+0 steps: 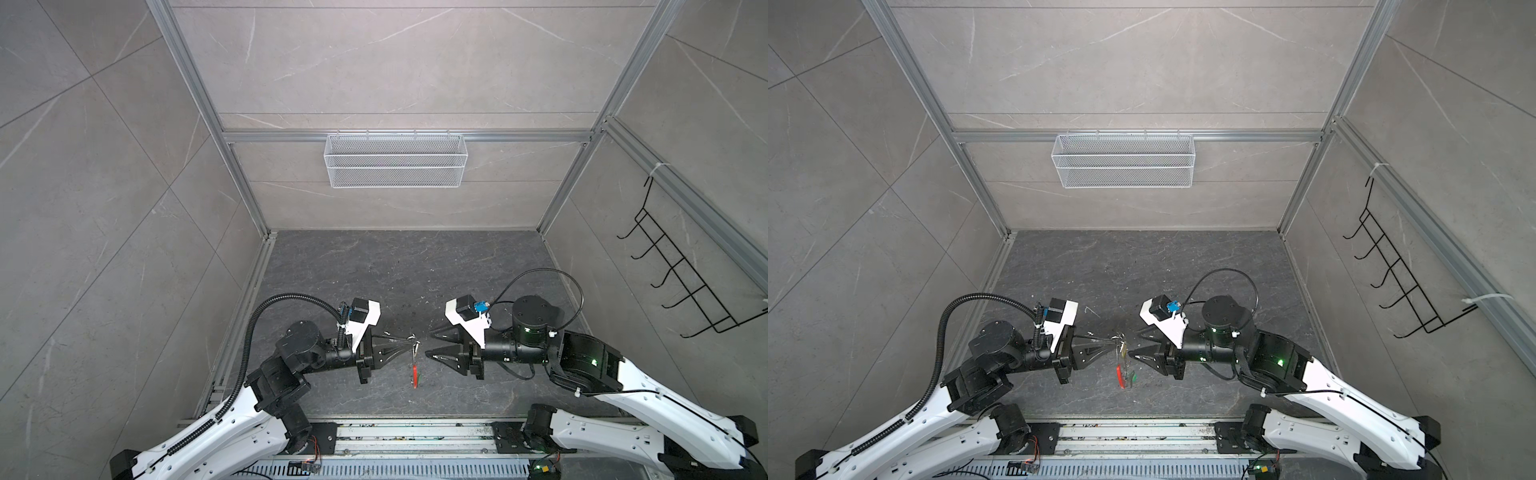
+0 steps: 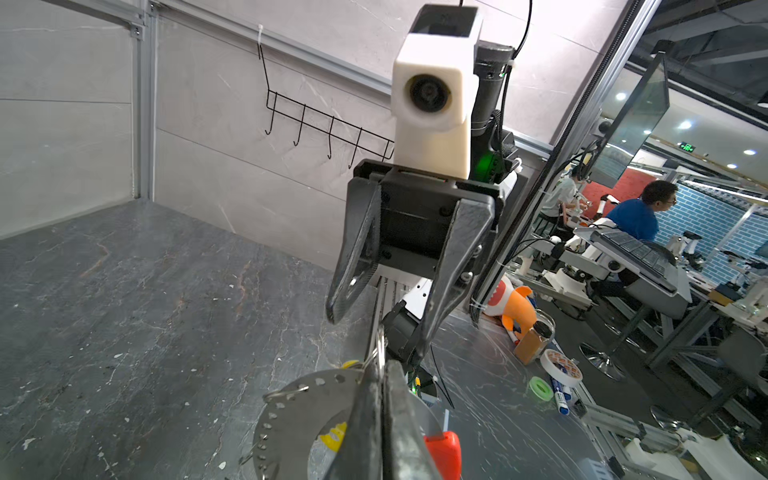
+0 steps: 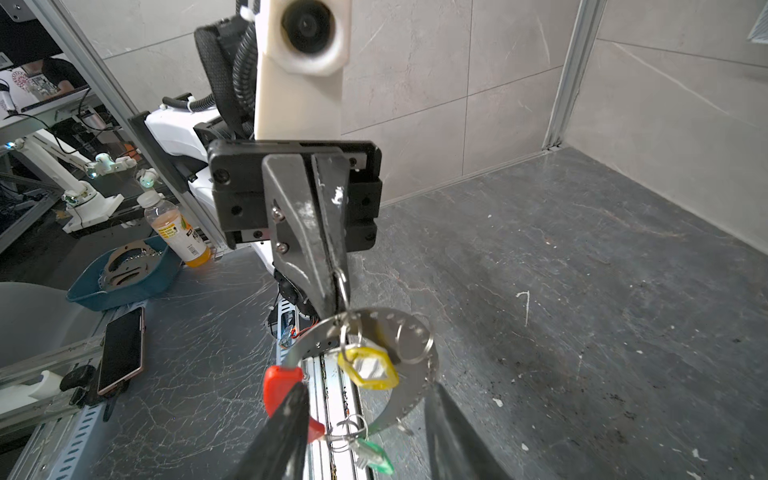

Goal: Remove the keys from the keyring

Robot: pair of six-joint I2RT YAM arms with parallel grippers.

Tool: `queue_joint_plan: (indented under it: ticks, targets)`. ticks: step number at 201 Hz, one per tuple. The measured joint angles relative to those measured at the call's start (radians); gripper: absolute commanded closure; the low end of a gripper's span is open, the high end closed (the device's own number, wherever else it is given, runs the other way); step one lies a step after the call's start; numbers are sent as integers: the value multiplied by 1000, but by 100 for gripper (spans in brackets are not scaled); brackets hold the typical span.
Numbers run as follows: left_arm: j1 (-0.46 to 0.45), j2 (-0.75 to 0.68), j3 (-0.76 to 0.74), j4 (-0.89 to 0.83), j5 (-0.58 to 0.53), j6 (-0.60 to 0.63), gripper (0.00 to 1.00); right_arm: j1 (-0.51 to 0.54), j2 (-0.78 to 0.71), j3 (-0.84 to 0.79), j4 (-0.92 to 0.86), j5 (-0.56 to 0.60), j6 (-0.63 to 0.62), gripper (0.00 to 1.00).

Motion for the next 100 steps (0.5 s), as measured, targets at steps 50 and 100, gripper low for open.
queue_joint_plan:
  ticks: [50,100]
  targets:
    - [0,25,0,20,24,-15,100,0,0,-20,71,-22,4,53]
    - [0,33,0,29,26,-23,100,0,0,-21,84,-22,3,59]
